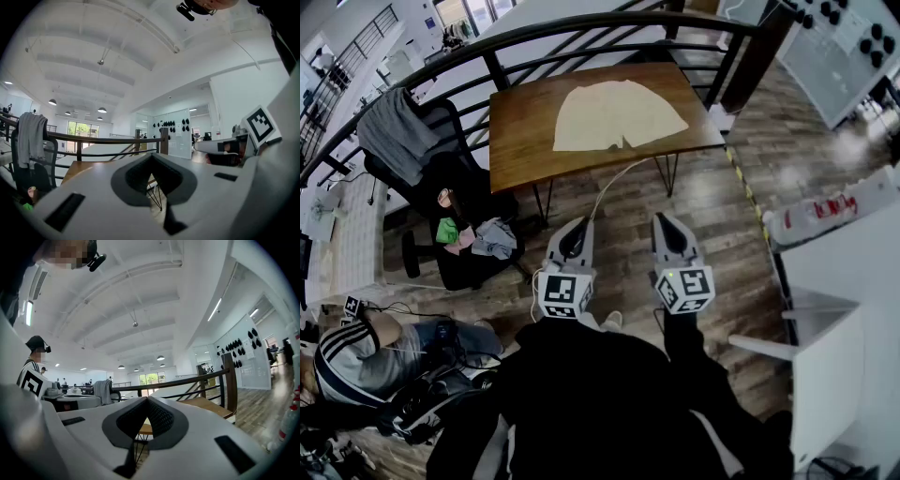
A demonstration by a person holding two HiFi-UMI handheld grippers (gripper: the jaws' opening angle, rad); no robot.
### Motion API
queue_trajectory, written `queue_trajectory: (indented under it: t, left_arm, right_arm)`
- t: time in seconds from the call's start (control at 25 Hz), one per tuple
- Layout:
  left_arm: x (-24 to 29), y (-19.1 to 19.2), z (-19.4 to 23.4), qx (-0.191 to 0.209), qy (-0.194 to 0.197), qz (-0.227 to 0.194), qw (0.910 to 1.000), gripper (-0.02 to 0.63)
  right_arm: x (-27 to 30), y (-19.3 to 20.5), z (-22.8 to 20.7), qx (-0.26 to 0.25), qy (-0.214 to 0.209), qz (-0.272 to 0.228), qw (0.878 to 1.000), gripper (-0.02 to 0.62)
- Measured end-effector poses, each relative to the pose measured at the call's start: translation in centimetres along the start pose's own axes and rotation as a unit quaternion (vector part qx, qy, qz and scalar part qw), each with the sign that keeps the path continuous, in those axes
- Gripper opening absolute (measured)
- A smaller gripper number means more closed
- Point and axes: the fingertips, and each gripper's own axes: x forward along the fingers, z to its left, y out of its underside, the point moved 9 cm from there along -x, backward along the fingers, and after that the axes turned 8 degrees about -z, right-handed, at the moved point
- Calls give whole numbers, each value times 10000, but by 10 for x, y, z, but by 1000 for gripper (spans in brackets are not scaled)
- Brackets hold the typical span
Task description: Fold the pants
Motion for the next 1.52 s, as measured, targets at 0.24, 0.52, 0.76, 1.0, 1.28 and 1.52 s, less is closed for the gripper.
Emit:
queue_trajectory:
  t: [0.24, 0.52, 0.76, 1.0, 1.28, 1.52]
  left_arm:
    - [-6, -5, -9, -101, 10, -121, 9999, 2]
    - [-10, -9, -11, -116, -15, -119, 9999, 2]
    - [4, -17, -14, -35, 95, -257, 9996, 2]
    - [26, -18, -10, -74, 93, -402, 9991, 2]
    - [77, -4, 3, -271, 58, -326, 9991, 2]
    - [140, 16, 31, -170, -83, -126, 9997, 2]
  right_arm:
    - [-11, -8, 5, -132, -27, -315, 9994, 3]
    - [-14, -17, 6, -86, -235, -661, 9975, 3]
    - [-6, -29, 4, -243, -315, -922, 9949, 3]
    - [13, -27, -10, -346, -278, -811, 9957, 3]
    - [61, -16, -42, -221, -274, -640, 9973, 3]
    - [128, 2, -77, -141, -347, -399, 9985, 3]
